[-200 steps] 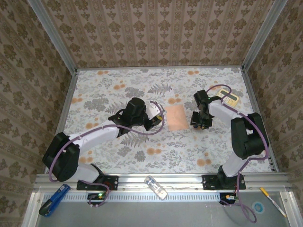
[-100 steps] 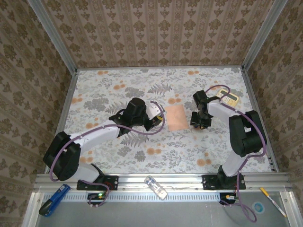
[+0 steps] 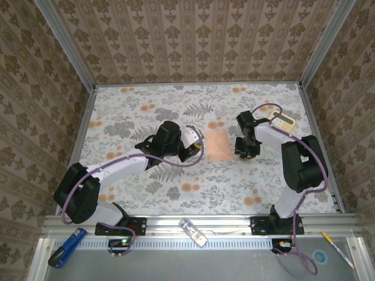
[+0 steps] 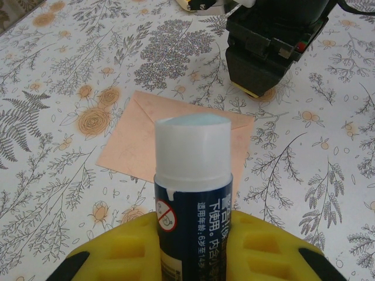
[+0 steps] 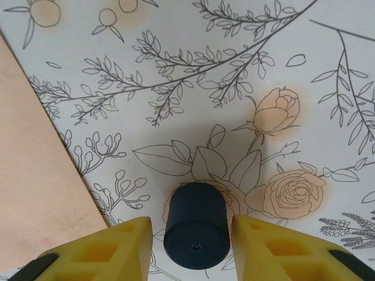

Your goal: Place the letter into the envelope and seal it

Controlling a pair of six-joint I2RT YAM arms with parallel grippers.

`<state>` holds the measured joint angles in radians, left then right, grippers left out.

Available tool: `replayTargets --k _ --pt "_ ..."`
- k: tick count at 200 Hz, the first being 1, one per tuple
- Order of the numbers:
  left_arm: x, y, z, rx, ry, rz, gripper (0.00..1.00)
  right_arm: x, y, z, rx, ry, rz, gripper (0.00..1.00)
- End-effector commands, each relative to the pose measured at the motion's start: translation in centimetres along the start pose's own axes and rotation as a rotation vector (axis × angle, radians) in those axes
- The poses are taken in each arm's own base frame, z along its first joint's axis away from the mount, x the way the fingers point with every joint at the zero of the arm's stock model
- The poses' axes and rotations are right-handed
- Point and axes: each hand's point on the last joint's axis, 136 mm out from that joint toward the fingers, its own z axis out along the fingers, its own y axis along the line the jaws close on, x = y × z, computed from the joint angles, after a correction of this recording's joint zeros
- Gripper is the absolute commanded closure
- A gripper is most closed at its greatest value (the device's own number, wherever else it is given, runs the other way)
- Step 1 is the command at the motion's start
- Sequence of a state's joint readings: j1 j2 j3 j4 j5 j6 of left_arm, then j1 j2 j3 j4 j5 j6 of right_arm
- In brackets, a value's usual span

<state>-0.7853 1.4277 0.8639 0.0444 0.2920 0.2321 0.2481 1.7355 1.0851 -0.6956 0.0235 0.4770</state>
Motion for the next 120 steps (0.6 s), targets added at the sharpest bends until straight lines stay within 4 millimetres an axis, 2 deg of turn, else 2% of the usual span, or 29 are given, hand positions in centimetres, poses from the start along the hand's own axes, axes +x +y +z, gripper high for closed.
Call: replayTargets --k 1,120 --pt "-0.91 -0.37 0.28 0.027 -0.013 -0.005 0.96 -0.76 -0.22 -0.02 0.041 -0.017 -0.020 0.59" --pt "-0.71 -0.32 0.47 0.027 -0.009 -0.015 0.96 -0.55 -0.52 0.29 0.064 -0.005 -0.029 0.60"
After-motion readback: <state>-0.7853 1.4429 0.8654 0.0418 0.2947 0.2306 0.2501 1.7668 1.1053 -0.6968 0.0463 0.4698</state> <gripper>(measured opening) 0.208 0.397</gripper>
